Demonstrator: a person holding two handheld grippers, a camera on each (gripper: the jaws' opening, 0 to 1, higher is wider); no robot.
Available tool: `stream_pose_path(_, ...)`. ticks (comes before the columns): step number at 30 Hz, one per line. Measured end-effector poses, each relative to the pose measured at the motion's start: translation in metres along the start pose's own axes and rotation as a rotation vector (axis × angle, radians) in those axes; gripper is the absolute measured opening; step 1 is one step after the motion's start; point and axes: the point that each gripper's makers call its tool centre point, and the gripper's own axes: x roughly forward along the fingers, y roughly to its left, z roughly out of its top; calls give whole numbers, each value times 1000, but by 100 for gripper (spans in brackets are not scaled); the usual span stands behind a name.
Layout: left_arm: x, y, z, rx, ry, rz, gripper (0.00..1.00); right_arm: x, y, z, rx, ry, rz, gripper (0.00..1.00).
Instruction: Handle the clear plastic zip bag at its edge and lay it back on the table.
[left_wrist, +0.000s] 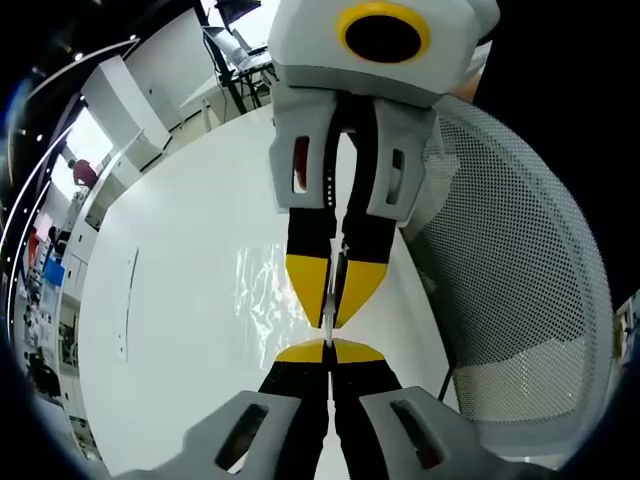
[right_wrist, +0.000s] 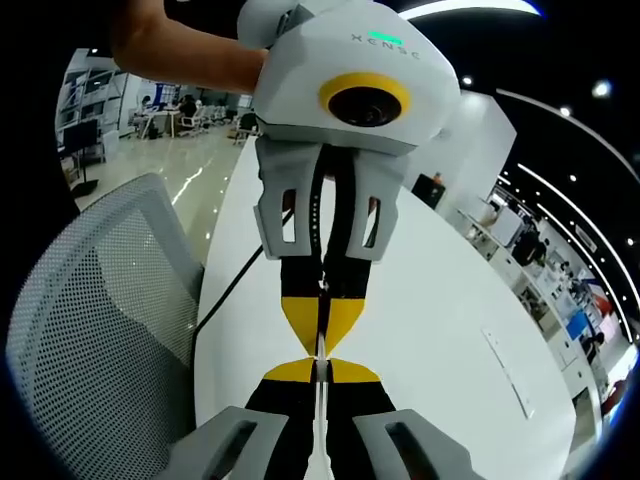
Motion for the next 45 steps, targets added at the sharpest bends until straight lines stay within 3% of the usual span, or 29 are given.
stream_pose_path(45, -4, 2, -8, -22, -8, 11, 0, 0, 0, -3, 14, 10, 4, 0)
